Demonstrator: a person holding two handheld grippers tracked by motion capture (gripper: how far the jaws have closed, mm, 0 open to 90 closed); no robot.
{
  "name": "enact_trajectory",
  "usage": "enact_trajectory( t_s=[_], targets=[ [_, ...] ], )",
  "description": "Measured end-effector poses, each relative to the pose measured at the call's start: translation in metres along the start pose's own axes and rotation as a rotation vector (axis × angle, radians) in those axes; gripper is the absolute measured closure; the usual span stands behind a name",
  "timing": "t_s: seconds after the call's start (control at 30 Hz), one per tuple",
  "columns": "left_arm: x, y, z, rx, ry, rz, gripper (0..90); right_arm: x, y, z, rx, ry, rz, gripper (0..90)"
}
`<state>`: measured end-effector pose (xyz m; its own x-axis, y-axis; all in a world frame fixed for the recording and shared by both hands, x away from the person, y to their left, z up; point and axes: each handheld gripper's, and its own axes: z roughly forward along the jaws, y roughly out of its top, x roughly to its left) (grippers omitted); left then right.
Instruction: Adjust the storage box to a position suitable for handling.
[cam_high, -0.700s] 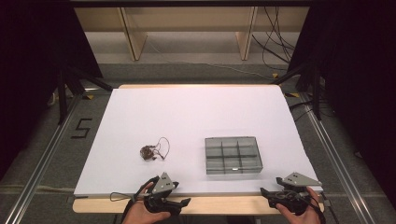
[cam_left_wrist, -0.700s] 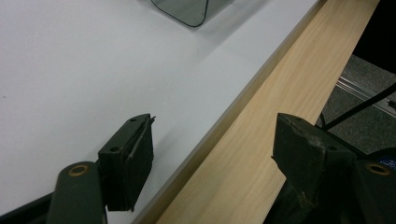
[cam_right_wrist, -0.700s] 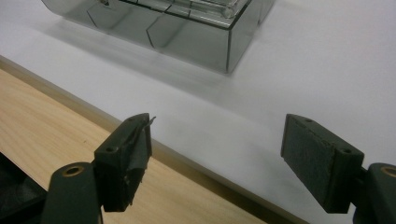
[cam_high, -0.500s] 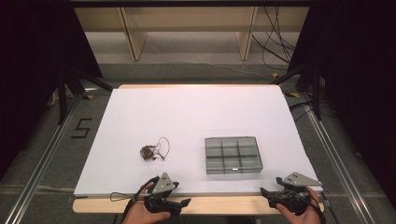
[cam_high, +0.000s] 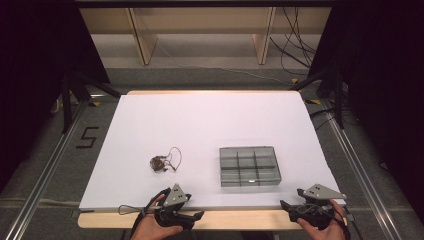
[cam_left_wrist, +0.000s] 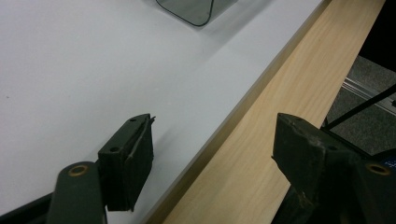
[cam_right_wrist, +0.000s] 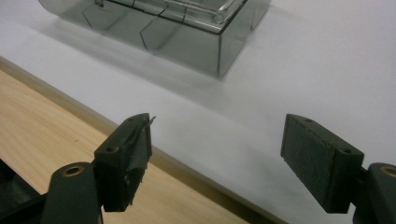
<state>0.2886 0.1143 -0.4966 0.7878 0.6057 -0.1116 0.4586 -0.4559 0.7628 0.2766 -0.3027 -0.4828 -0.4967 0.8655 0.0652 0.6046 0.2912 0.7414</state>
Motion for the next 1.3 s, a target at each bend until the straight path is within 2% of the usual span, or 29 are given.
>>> enact_trajectory(
  t_s=[0.03, 0.07, 0.1, 0.13, 0.17, 0.2, 0.23, 0.27, 0.37, 0.4, 0.43, 0.47, 0.53, 0.57, 0.6, 0.63, 0.73, 0.77, 0.8, 0.83, 0.93, 0.97, 1.0, 1.03, 1.1, 1.17, 1.2, 1.27, 1.3],
  targets=[
    [-0.002, 0.000, 0.002, -0.024, -0.005, -0.044, 28.4, -0.005, 0.001, 0.000, -0.008, 0.006, -0.015, 24.2],
    [-0.002, 0.000, 0.002, -0.024, -0.005, -0.044, 28.5, -0.005, 0.001, 0.000, -0.008, 0.006, -0.015, 24.2],
    [0.003, 0.002, -0.001, 0.003, 0.009, 0.015, 28.4, -0.009, 0.002, 0.000, -0.025, 0.005, -0.007, 23.9],
    [0.002, 0.003, 0.001, -0.018, 0.002, -0.006, 28.5, -0.012, 0.003, 0.000, -0.036, -0.011, -0.024, 24.5],
    [0.001, 0.004, 0.001, -0.019, 0.003, -0.032, 28.5, -0.012, 0.004, -0.001, -0.025, -0.006, 0.015, 26.5],
    [0.001, 0.004, 0.001, -0.019, 0.003, -0.032, 28.8, -0.012, 0.004, -0.001, -0.025, -0.006, 0.015, 26.5],
    [0.003, 0.006, 0.000, -0.012, 0.007, -0.010, 28.8, -0.018, 0.005, 0.000, -0.044, -0.013, -0.024, 28.9],
    [0.004, 0.008, 0.000, -0.016, 0.011, 0.006, 29.2, -0.020, 0.006, -0.001, -0.035, -0.020, 0.007, 31.3],
    [0.007, 0.013, 0.003, -0.030, 0.023, -0.026, 30.1, -0.035, 0.010, 0.003, -0.055, -0.022, 0.001, 39.5],
    [0.011, 0.016, 0.004, -0.031, 0.032, -0.010, 33.1, -0.039, 0.011, 0.003, -0.060, -0.042, 0.035, 48.5],
    [0.011, 0.016, 0.004, -0.031, 0.032, -0.010, 37.2, -0.039, 0.011, 0.003, -0.060, -0.042, 0.035, 48.5],
    [0.012, 0.018, 0.005, -0.054, 0.023, -0.019, 41.1, -0.046, 0.014, 0.006, -0.077, -0.032, 0.021, 55.9],
    [0.016, 0.022, 0.006, -0.041, 0.027, -0.001, 43.1, -0.048, 0.015, 0.007, -0.085, -0.034, 0.021, 58.9],
    [0.017, 0.023, 0.009, -0.062, 0.024, 0.003, 48.8, -0.050, 0.017, 0.008, -0.083, -0.033, 0.017, 62.5],
    [0.016, 0.025, 0.012, -0.068, 0.035, -0.018, 51.0, -0.047, 0.018, 0.007, -0.060, -0.032, 0.070, 64.0],
    [0.018, 0.027, 0.014, -0.055, 0.039, -0.004, 57.2, -0.050, 0.022, 0.012, -0.068, -0.038, 0.041, 68.3],
    [0.020, 0.030, 0.016, -0.054, 0.047, 0.013, 62.3, -0.054, 0.026, 0.016, -0.082, -0.029, 0.010, 73.8],
    [0.024, 0.034, 0.018, -0.047, 0.049, 0.045, 66.5, -0.053, 0.029, 0.019, -0.088, -0.029, 0.019, 77.1],
    [0.024, 0.034, 0.018, -0.047, 0.049, 0.045, 68.8, -0.053, 0.029, 0.019, -0.088, -0.029, 0.019, 77.1],
    [0.024, 0.037, 0.022, -0.065, 0.060, 0.011, 70.8, -0.055, 0.034, 0.023, -0.095, -0.024, 0.001, 81.1],
    [0.028, 0.042, 0.024, -0.058, 0.061, 0.015, 75.1, -0.056, 0.038, 0.027, -0.091, -0.011, 0.003, 84.4],
    [0.031, 0.046, 0.028, -0.051, 0.054, 0.018, 80.1, -0.054, 0.040, 0.030, -0.084, -0.006, 0.043, 86.6],
    [0.031, 0.046, 0.028, -0.051, 0.054, 0.018, 81.6, -0.054, 0.040, 0.030, -0.084, -0.006, 0.043, 86.6],
    [0.032, 0.049, 0.033, -0.044, 0.053, 0.000, 83.0, -0.055, 0.043, 0.035, -0.082, -0.004, 0.016, 87.5],
    [0.034, 0.051, 0.037, -0.038, 0.059, 0.002, 85.5, -0.054, 0.045, 0.039, -0.078, 0.000, 0.031, 89.2],
    [0.036, 0.052, 0.040, -0.037, 0.057, 0.006, 87.3, -0.055, 0.046, 0.041, -0.082, 0.005, 0.014, 89.7],
    [0.037, 0.054, 0.046, -0.035, 0.061, -0.014, 88.2, -0.055, 0.049, 0.046, -0.079, 0.007, -0.003, 90.0],
    [0.038, 0.056, 0.049, -0.034, 0.058, -0.003, 88.1, -0.052, 0.051, 0.048, -0.066, 0.011, 0.012, 90.0],
    [0.041, 0.058, 0.052, -0.036, 0.050, 0.007, 88.8, -0.052, 0.055, 0.053, -0.060, 0.009, -0.017, 90.0]
  ],
)
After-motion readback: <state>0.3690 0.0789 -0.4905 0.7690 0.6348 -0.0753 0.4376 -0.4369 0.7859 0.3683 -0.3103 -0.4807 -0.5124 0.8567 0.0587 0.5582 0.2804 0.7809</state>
